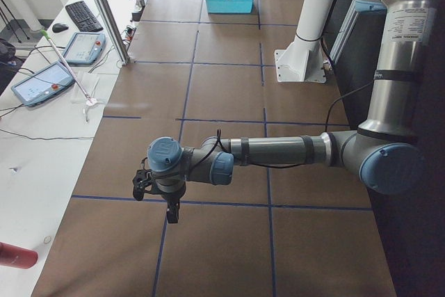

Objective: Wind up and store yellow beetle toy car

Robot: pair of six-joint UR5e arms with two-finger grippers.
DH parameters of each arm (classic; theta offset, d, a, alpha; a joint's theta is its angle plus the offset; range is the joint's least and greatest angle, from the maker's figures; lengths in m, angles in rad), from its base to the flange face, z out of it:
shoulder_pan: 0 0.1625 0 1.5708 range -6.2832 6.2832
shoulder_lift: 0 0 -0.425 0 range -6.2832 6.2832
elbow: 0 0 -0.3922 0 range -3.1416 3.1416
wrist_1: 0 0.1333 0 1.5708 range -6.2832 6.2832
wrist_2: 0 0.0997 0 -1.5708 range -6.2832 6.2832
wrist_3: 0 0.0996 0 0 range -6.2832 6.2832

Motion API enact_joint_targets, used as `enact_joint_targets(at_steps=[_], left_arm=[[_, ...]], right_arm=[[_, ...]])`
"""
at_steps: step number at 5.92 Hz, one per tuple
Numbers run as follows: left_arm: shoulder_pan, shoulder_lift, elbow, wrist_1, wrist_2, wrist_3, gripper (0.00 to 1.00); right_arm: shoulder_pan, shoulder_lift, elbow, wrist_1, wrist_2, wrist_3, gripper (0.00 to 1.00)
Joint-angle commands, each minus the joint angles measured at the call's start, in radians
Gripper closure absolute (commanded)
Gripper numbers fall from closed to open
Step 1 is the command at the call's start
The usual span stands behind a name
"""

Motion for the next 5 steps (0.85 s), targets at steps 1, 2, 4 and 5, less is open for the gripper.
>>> enact_joint_targets(at_steps=[1, 2, 4, 5], left_arm=[[0.0, -0.001, 0.0, 0.0, 0.0, 0.0, 0.0], [0.0, 0.001, 0.0, -0.002, 0.0, 0.0, 0.0], [0.0, -0.001, 0.0, 0.0, 0.0, -0.001, 0.0], [0.0, -0.001, 0.0, 0.0, 0.0, 0.0, 0.0]], right_arm=[[0.0, 0.001, -0.002, 0.0, 0.003, 0.002, 0.0], [0.001, 0.001, -0.001, 0.0, 0.011, 0.002, 0.0], [0.0, 0.001, -0.002, 0.0, 0.011, 0.0, 0.0], [0.0, 0.001, 0.001, 0.0, 0.011, 0.0, 0.0]])
